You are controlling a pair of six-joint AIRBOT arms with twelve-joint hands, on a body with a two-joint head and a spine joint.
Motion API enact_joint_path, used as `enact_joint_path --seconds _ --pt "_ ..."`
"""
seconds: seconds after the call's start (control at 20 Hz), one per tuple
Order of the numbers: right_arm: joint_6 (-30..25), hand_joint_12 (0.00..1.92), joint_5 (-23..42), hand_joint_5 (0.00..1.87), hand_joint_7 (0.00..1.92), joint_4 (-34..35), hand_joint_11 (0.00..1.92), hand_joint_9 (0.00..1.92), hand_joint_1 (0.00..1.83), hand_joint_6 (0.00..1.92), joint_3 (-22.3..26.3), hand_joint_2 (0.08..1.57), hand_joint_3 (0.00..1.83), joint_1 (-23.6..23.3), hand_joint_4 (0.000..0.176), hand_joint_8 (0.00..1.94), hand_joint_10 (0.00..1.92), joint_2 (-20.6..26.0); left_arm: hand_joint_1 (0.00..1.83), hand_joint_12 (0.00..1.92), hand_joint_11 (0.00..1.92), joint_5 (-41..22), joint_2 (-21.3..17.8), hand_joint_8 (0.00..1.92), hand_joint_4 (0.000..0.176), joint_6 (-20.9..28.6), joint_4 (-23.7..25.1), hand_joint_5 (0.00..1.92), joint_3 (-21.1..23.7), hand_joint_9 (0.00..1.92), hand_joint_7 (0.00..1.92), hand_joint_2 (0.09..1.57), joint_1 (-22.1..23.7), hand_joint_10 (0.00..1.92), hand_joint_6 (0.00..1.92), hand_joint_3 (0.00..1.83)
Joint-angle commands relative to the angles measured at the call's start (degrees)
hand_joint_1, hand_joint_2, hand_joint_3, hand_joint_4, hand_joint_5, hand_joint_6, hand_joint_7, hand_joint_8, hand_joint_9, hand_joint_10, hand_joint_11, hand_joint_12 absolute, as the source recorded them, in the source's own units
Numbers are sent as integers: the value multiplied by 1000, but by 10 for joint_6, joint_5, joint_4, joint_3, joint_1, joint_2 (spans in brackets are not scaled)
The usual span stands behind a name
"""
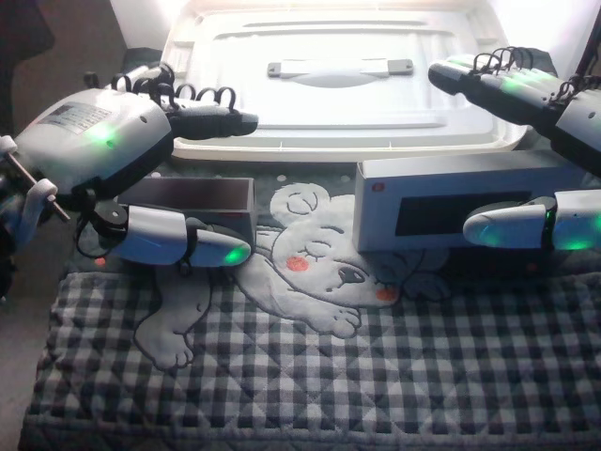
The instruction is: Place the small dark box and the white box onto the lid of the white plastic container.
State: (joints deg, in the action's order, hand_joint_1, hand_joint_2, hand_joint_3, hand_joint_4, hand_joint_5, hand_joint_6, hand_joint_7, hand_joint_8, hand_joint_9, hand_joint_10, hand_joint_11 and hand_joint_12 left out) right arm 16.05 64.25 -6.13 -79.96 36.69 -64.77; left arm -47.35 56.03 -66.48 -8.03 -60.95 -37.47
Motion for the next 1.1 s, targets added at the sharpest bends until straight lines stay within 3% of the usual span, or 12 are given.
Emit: enact_joint_path --seconds 0.0,0.1,0.15,0.25,0.4,0.5,0.65,0.75,0.8,0.95,1.0,1.05 --pt "-10 20 68 112 90 18 32 41 434 10 -4 929 6 -3 107 8 8 3 605 1598 83 -64 1 14 0 6 2 506 -5 571 588 810 2 71 23 0" --pt "-15 674 68 349 378 18 269 394 678 18 -7 989 1 -3 26 12 5 1 644 1635 157 -60 8 38 0 23 2 589 -15 641 662 818 -2 103 50 0" --pt "-20 763 68 515 556 18 440 623 788 15 -9 1034 3 -3 0 20 42 1 708 1537 226 -58 13 40 0 38 2 616 -24 689 707 815 -5 115 45 0" --pt "-20 680 68 834 962 18 719 994 912 10 -10 1119 2 -3 0 24 55 0 852 1314 418 -54 21 43 0 53 -1 738 -35 831 859 818 -9 113 40 0" --pt "-20 570 68 992 1086 18 813 1083 868 1 -11 1201 6 -3 0 3 10 0 1065 876 841 -48 24 26 0 53 -11 1022 -39 1113 1109 826 -16 66 37 0" --pt "-20 683 68 1054 1232 18 982 1262 746 1 -11 1247 0 -3 0 10 33 0 1168 487 1218 -47 26 11 0 53 -13 1231 -40 1354 1327 899 -17 29 15 0" --pt "-20 746 67 1266 1480 21 1236 1544 1052 4 -14 1346 1 -3 0 13 52 -1 1175 247 1562 -52 30 9 0 53 -15 1503 -43 1662 1627 1096 -16 13 9 2" --pt "-21 769 68 1286 1480 21 1243 1554 1052 1 -15 1370 0 -3 0 3 41 -1 1227 211 1649 -62 31 2 0 53 -15 1532 -44 1708 1647 1086 -10 7 4 4" --pt "-21 933 68 1285 1506 20 1229 1581 1005 2 -15 1372 0 -3 0 10 70 -1 1223 187 1629 -68 31 0 0 53 -14 1522 -45 1688 1627 1089 -5 1 0 6" --pt "-21 1324 71 1257 1505 11 1068 1216 881 3 -15 1414 0 -3 0 18 894 -1 1251 179 1735 -104 36 5 0 53 -7 1549 -46 1770 1675 1046 18 12 4 2" --pt "-21 1334 74 1261 1510 11 1072 1183 886 2 -15 1415 0 -3 0 22 984 -1 1250 181 1768 -110 38 10 0 53 -5 1555 -48 1801 1696 1031 25 19 4 0" --pt "-21 1193 81 1272 1459 11 1069 1202 988 2 -16 1410 0 -3 0 10 792 0 1232 123 1803 -113 42 3 0 53 2 1556 -52 1800 1697 1037 37 6 2 0"
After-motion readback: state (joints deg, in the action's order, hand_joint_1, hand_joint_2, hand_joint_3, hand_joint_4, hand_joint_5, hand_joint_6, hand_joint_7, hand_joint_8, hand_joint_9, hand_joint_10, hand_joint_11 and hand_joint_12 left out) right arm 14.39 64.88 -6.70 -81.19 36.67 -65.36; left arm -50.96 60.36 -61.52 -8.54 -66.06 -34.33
